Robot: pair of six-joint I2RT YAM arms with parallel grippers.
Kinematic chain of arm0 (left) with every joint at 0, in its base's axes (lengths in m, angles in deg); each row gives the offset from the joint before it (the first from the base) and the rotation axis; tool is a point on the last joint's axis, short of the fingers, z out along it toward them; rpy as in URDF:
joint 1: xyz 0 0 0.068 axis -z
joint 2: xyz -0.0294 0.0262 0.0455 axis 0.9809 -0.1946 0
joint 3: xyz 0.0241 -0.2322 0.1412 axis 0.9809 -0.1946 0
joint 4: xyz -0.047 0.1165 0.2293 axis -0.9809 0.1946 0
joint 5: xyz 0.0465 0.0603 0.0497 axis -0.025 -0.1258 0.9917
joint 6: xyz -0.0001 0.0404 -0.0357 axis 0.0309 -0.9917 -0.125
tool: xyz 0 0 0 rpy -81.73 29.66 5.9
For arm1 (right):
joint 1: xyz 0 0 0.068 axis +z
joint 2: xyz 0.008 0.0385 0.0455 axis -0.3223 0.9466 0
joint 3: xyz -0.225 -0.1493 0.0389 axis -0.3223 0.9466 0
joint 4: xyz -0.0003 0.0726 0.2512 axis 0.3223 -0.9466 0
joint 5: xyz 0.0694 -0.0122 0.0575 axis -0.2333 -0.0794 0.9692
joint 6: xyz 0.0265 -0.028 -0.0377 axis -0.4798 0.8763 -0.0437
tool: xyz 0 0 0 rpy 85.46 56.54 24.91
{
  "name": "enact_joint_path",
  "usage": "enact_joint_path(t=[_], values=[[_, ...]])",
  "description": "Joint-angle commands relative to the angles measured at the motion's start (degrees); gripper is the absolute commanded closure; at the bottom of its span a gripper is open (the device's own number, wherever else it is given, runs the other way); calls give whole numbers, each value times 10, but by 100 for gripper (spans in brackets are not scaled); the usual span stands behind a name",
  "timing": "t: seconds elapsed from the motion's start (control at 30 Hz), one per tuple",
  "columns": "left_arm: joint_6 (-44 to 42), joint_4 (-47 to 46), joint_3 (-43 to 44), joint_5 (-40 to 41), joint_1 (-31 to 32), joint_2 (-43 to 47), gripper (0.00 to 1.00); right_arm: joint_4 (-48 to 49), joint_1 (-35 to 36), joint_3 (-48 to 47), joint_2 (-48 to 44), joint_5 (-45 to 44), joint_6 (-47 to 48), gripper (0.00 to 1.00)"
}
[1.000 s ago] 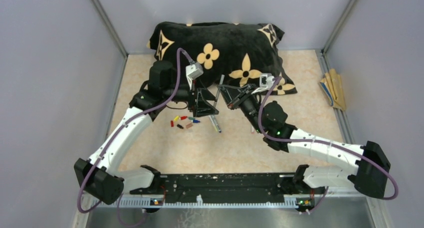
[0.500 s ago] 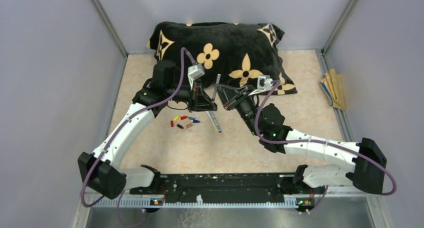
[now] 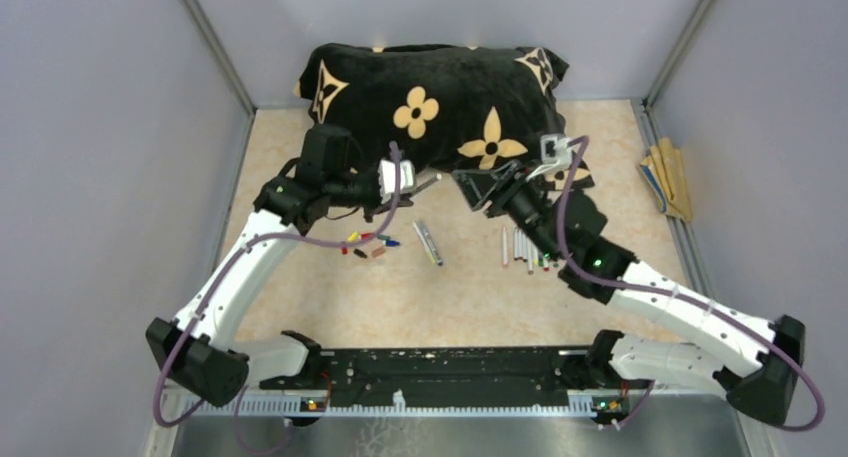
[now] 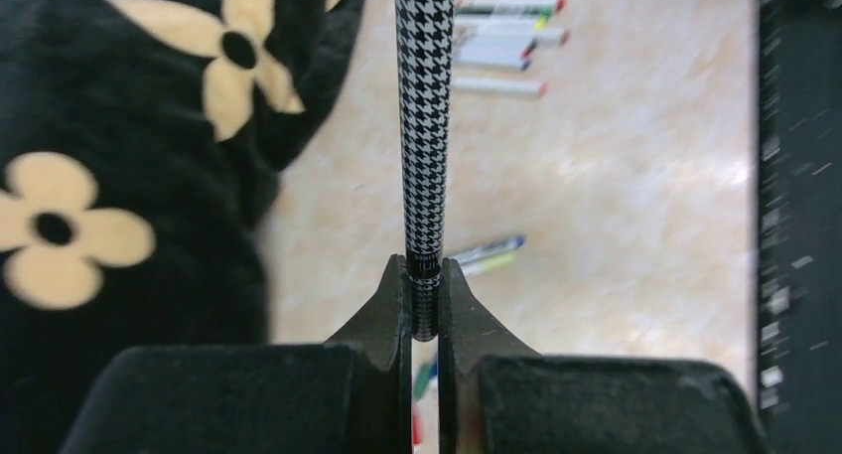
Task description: Open the pen caps
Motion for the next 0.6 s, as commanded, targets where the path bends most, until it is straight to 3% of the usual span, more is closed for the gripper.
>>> enact_joint_path(t=[0.0,0.1,0.27,0.43,0.57], values=[[-286,25,-48,132,17,60,100,-185,-114,-81,-37,177,-51,50],[-402,15,-98,185,54,96,100,-272,-179,-142,12,326,-55,50],[-537,-2,-159,251,92,140,100,-343,-191,-239,149,541,-31,44],[-596,-32,-176,275,96,154,100,-300,-183,-200,179,622,-55,42],[-596,-34,-172,281,97,147,100,-311,-160,-192,194,620,-42,41]])
